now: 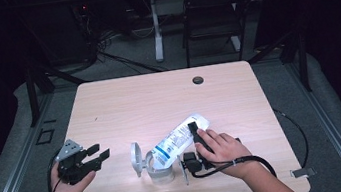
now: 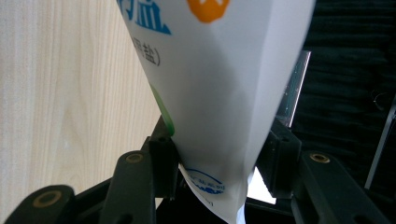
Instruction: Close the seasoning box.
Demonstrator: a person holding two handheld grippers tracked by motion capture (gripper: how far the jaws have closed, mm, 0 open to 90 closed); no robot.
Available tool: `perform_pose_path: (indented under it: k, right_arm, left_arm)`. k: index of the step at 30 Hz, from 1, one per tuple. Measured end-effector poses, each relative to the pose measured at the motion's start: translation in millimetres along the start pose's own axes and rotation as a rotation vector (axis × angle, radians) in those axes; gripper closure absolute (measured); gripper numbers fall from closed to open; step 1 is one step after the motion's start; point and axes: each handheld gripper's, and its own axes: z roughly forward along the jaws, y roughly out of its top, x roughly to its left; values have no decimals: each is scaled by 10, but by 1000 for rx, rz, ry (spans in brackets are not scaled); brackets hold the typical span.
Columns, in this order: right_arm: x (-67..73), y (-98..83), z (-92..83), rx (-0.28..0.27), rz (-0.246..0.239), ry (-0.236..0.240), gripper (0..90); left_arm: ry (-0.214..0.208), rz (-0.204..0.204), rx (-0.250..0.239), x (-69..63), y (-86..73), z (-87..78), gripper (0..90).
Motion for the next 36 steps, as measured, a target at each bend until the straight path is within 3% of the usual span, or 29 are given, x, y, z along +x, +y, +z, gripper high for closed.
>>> perform_pose_path:
  k: [36]
  right_arm:
    - [-26, -3, -21, 7, -31, -10, 565]
  left_arm:
    - [3, -4, -12, 10, -6, 2, 523]
